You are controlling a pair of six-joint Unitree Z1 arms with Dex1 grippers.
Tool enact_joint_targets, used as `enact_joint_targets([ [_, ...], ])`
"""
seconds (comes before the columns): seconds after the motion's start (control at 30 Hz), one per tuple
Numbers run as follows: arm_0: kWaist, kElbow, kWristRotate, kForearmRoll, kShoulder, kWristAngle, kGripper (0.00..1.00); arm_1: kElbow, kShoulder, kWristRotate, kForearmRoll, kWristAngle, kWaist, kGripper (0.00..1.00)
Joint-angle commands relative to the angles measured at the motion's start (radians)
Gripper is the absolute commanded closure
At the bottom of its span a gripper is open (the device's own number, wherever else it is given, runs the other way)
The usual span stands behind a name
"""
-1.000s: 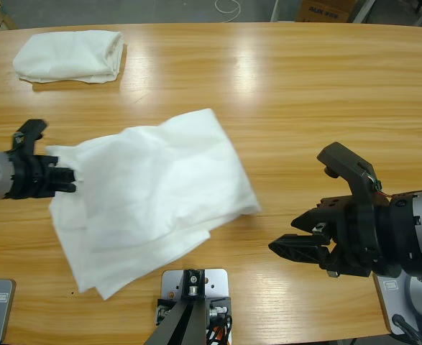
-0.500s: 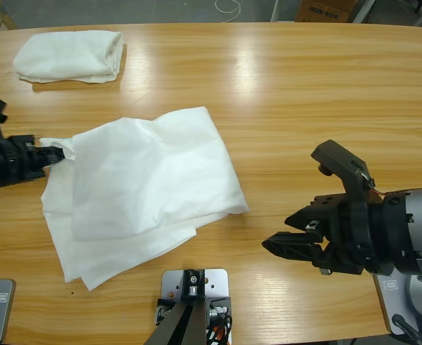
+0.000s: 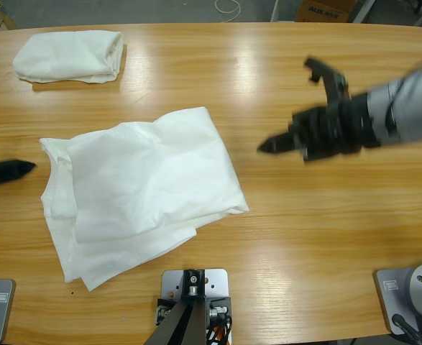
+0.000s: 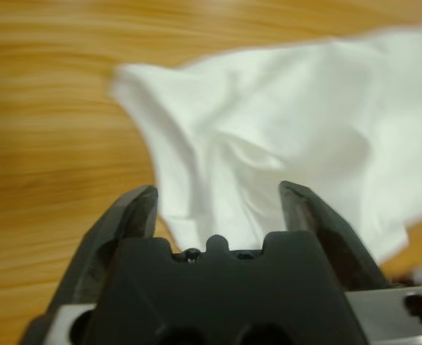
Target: Fold clothes
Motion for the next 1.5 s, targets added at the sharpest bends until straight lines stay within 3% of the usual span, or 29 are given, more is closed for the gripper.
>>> enact_joint_targets([
  [0.03, -0.281, 0.009, 0.050, 0.034, -0.003, -0.044, 0.092, -0.169, 0.360, -0.095, -0.009, 0.280, -0.172, 0.211],
  [0.17, -0.358, -0.005, 0.050, 0.060, 0.022, -0.043, 0.092, -0.248, 0.515, -0.096, -0.011, 0.410, -0.200, 0.210],
  [0.43, -0.506, -0.004, 0.025, 0.032, 0.138, -0.024, 0.096, -0.289, 0.634, -0.128, -0.011, 0.507, -0.235, 0.226],
  [0.83, -0.513, -0.015, -0.003, 0.039, 0.139, 0.000, 0.092, -0.314, 0.739, -0.150, -0.085, 0.553, -0.219, 0.282],
  [0.87, -0.513, -0.015, -0.003, 0.038, 0.140, 0.000, 0.092, -0.314, 0.747, -0.150, -0.096, 0.568, -0.219, 0.303],
  [1.07, -0.513, -0.009, -0.005, 0.039, 0.143, 0.003, 0.092, -0.310, 0.791, -0.156, -0.150, 0.666, -0.210, 0.689],
  [1.13, -0.513, -0.005, -0.006, 0.039, 0.143, 0.004, 0.092, -0.307, 0.797, -0.160, -0.169, 0.684, -0.203, 0.721],
  [1.2, -0.513, -0.002, -0.008, 0.039, 0.144, 0.006, 0.089, -0.307, 0.803, -0.167, -0.179, 0.692, -0.200, 0.964],
  [1.23, -0.513, -0.001, -0.008, 0.039, 0.144, 0.008, 0.087, -0.307, 0.806, -0.176, -0.185, 0.698, -0.200, 1.000],
  [1.37, -0.513, 0.000, -0.008, 0.039, 0.147, 0.011, 0.082, -0.284, 0.785, -0.214, -0.192, 0.665, -0.208, 1.000],
  [1.5, -0.513, 0.002, -0.009, 0.038, 0.156, 0.013, 0.082, -0.185, 0.679, -0.201, -0.190, 0.533, -0.259, 1.000],
])
